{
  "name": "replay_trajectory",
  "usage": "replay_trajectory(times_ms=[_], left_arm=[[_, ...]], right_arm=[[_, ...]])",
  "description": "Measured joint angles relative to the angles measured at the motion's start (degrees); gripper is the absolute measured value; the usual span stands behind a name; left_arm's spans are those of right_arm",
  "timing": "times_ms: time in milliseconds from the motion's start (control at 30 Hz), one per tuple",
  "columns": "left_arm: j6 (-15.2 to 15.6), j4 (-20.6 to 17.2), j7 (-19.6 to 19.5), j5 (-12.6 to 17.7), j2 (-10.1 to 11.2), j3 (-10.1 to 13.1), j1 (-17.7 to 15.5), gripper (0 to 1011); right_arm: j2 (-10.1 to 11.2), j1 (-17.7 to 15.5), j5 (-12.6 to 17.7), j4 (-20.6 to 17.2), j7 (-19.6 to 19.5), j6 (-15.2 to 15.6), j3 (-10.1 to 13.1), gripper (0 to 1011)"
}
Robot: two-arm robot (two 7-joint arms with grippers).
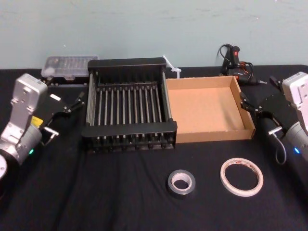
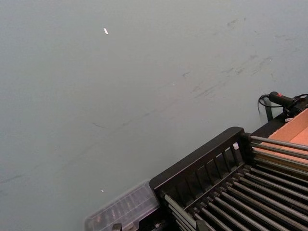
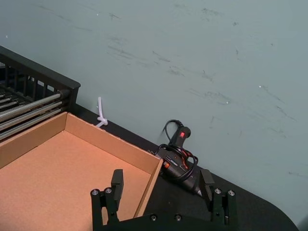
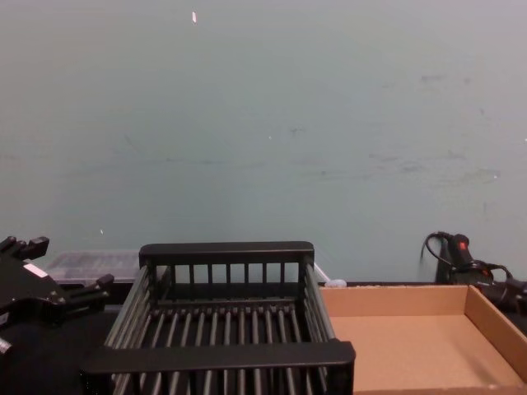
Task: Pick up the white tape and place it into the black box , Pick up the silver tape and place it into the brown box.
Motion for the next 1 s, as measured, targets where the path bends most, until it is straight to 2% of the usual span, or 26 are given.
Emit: replay_trajectory(times_ms=[1000], left_arm=[[0.0, 0.0, 0.0, 0.0, 0.0, 0.0, 0.0, 1001]], right_arm=[[0.0, 0.0, 0.0, 0.0, 0.0, 0.0, 0.0, 1002]])
